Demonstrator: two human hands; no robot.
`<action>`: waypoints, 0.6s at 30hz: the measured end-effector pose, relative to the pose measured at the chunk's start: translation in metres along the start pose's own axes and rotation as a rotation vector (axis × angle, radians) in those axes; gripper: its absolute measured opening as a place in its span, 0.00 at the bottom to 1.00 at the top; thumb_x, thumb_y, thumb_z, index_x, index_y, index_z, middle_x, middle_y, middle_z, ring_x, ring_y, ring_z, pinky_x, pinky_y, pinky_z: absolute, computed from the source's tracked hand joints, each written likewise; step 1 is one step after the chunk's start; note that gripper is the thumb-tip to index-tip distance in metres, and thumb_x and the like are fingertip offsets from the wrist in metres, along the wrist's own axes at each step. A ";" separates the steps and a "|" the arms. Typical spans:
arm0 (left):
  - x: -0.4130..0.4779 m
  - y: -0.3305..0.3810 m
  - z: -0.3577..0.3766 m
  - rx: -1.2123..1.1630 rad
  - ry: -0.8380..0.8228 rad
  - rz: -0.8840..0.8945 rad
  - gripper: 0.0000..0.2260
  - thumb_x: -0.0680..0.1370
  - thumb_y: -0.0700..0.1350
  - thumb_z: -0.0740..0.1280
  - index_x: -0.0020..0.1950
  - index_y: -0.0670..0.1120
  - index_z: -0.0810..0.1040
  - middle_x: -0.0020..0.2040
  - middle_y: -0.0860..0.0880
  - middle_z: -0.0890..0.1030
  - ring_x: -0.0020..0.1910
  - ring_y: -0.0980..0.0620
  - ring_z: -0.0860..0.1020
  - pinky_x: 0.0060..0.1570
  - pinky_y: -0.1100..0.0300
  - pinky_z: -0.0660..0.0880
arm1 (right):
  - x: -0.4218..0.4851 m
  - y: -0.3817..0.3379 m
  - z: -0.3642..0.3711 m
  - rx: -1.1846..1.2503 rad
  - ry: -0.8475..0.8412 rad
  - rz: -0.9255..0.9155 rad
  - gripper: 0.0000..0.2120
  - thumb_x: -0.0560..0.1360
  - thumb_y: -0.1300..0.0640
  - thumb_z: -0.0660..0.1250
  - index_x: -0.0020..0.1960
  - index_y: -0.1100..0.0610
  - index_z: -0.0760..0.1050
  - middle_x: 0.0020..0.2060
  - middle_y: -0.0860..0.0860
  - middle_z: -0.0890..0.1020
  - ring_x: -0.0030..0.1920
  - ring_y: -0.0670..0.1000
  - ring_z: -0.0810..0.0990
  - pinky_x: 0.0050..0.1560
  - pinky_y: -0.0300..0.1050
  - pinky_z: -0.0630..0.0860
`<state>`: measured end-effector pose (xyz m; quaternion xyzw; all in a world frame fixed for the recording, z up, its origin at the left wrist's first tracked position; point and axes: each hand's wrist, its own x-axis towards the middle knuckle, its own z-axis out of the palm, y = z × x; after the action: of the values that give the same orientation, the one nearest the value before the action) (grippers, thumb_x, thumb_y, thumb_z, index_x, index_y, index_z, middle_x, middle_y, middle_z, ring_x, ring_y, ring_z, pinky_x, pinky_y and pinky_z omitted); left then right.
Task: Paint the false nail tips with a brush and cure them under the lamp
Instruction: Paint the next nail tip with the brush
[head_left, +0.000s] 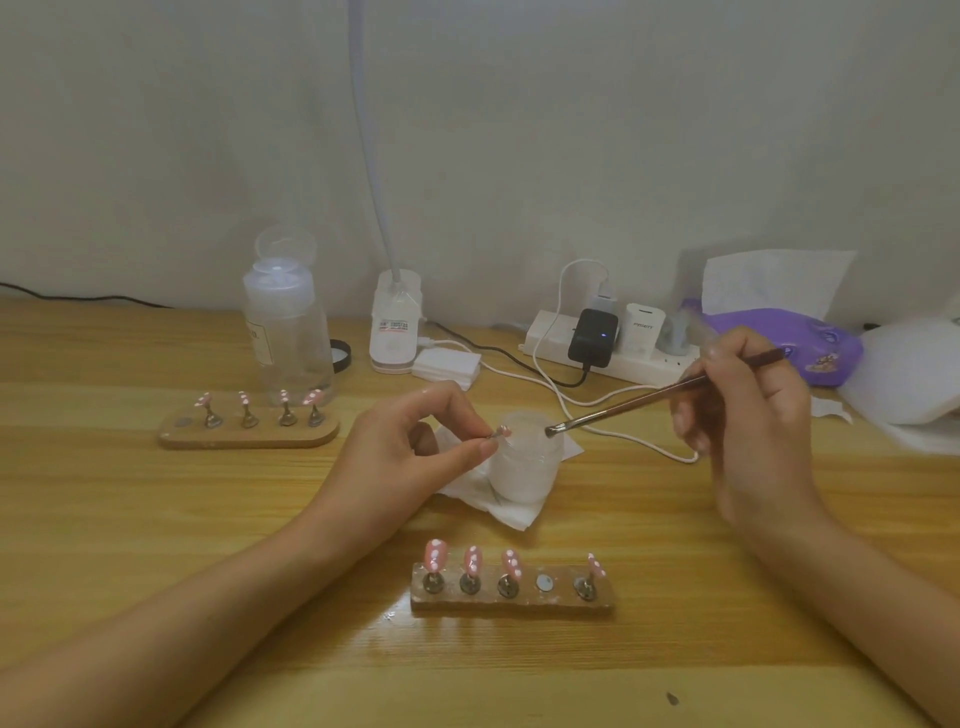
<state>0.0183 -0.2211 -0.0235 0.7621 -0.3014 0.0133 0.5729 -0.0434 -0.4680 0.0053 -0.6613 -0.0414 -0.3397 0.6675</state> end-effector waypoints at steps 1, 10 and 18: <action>0.000 0.000 0.000 0.001 0.001 0.001 0.03 0.74 0.44 0.74 0.42 0.50 0.82 0.40 0.59 0.82 0.27 0.56 0.67 0.30 0.65 0.70 | 0.003 -0.001 -0.002 -0.005 0.023 0.000 0.13 0.78 0.53 0.61 0.34 0.48 0.72 0.23 0.49 0.74 0.22 0.47 0.70 0.21 0.35 0.63; 0.001 0.001 0.001 0.015 0.006 0.017 0.03 0.74 0.43 0.74 0.42 0.50 0.81 0.33 0.64 0.79 0.27 0.59 0.67 0.30 0.66 0.69 | 0.004 -0.003 -0.004 -0.003 -0.193 -0.163 0.05 0.73 0.58 0.59 0.44 0.50 0.72 0.32 0.51 0.79 0.28 0.51 0.75 0.26 0.36 0.71; 0.001 -0.004 0.000 0.029 0.020 0.007 0.03 0.74 0.47 0.74 0.42 0.53 0.81 0.27 0.57 0.74 0.27 0.58 0.66 0.32 0.63 0.68 | 0.011 -0.007 -0.009 0.076 -0.064 -0.078 0.13 0.73 0.65 0.54 0.41 0.49 0.71 0.29 0.49 0.78 0.25 0.48 0.72 0.24 0.34 0.66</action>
<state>0.0212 -0.2209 -0.0264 0.7692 -0.2982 0.0274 0.5645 -0.0419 -0.4795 0.0160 -0.6438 -0.1016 -0.3423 0.6767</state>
